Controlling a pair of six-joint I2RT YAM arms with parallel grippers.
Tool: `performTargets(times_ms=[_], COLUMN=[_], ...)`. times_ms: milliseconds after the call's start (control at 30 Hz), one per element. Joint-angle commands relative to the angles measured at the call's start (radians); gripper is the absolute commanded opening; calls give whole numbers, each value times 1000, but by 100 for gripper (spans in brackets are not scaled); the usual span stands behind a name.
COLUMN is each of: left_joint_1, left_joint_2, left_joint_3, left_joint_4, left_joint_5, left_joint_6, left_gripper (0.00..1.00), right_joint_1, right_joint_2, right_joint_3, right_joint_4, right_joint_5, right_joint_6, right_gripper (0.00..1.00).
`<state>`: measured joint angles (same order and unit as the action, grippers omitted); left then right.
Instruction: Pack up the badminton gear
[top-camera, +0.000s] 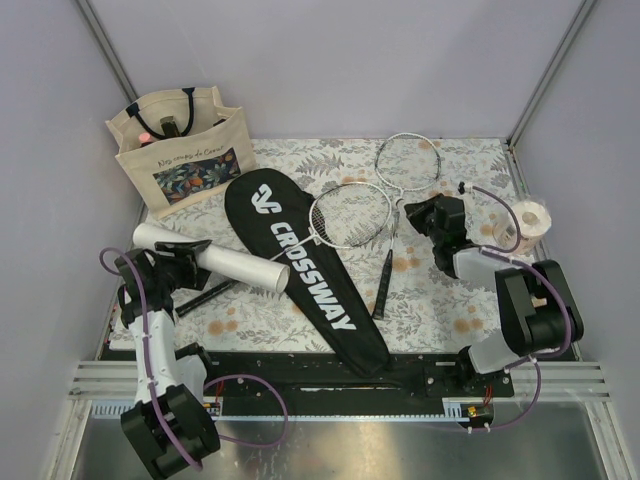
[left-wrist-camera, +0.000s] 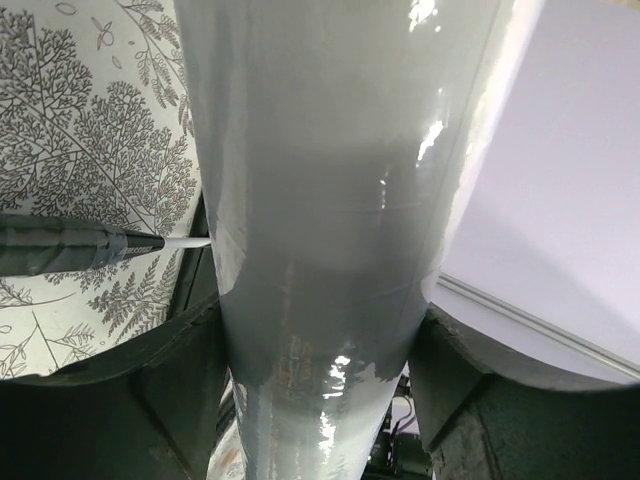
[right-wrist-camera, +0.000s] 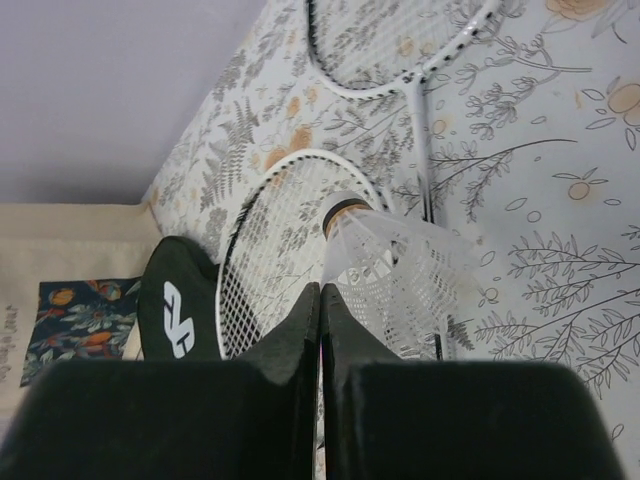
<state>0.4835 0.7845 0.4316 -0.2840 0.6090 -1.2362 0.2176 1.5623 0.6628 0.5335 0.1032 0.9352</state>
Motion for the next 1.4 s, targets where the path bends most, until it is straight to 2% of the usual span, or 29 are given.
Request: performTargets(times_ms=[0,133,200,300,500,667,900,1367], left_joint_1=[-2,-2,-2,-2,-2,-2,-2,-3], left_joint_2=[-28,-56,-76,-87,-30,-31,-67,-126], left_joint_3=[7,2,1,6,12,15,9,-16], left_joint_4=[6,-7,-14,-32,-32,-50,-76,-104], left_joint_5=[14,15,-8,-46,-32,-57,-66,-41], left_joint_6=[-60,-98,-109,-112,-117,-108,-114,-141], left_gripper=[53,52,52,52,52,51,51,51], right_joint_1=[-4,-3,6,54,186,345,555,781], right_joint_2=[-149,-252,-290,-364,-550,-657,-599,-308], right_joint_3=[-40,-63,-90,-127,-169,-201,-226,-86], right_joint_4=[31,-33,-4,-21,-115,-130,9,223], right_joint_5=[-59,-192,-305,-384,-494,-476,-376,-197], right_joint_6=[-73,-99,-96,-105,-179,-159,-58,-29], right_gripper=[0,0,0,0,0,0,0,0])
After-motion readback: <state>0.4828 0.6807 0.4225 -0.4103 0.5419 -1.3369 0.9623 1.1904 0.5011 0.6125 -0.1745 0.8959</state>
